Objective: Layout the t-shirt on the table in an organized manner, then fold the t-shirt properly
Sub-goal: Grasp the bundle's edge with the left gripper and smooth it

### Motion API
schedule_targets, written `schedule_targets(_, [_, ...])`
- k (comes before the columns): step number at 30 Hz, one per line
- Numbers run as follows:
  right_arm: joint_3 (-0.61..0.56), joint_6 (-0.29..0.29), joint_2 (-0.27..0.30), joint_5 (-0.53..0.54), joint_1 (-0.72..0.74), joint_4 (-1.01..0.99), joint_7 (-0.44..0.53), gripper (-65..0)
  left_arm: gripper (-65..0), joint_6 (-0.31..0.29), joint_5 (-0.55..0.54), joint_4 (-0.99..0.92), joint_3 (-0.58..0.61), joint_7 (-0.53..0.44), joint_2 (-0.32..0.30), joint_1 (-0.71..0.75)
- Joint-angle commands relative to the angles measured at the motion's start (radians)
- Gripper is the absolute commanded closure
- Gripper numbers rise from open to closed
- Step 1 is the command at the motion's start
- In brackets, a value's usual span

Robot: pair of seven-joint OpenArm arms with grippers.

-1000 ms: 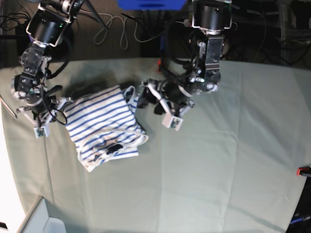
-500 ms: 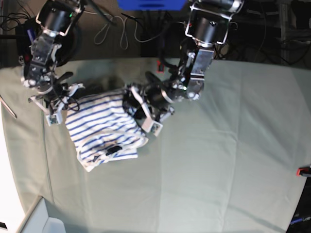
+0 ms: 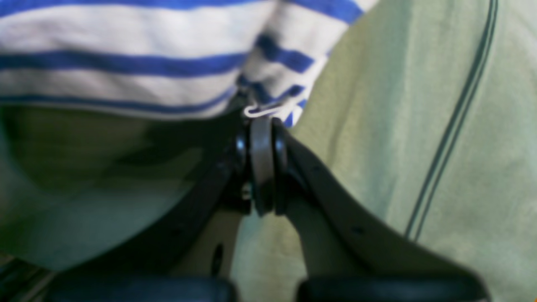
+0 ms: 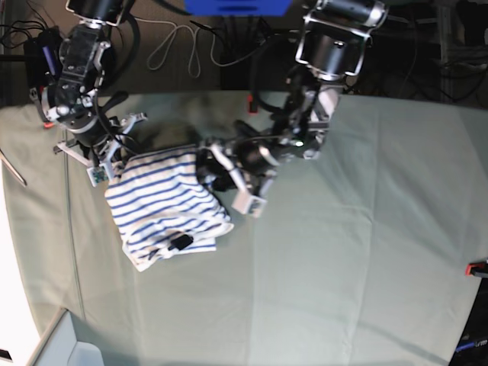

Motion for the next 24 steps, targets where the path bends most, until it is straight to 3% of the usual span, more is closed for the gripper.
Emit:
schedule_targets(1, [0.026,0.014,0.013,0.011,0.015,0.02,0.023,0.0,-34.2,-0.01,-0.042,0.022,-0.002,-0.015,-0.023,-0.001])
schedule_targets(5, [0.099,0.014,0.034,0.012,0.055,0.011,0.025,0.0,-34.2,-0.01,-0.199,0.068,-0.002,-0.015,-0.126,0.038])
schedule_targets(9, [0.114,0.014,0.076,0.012,0.127,-0.058,0.025,0.0,-34.2,-0.01,-0.308,0.066,-0.001,-0.015,-0.178,0.044])
schedule_targets(17, [0.106,0.014,0.099,0.012,0.232,-0.221,0.025,0.0,-34.2,-0.01,-0.335,0.074,-0.005,-0.019,-0.192,0.059])
schedule_targets(24, [-0.017,0.014,0.042,0.015,0.12,-0.159,0.026,0.0,-34.3,-0.01,-0.328,0.076,-0.196,-0.013,-0.244,0.061])
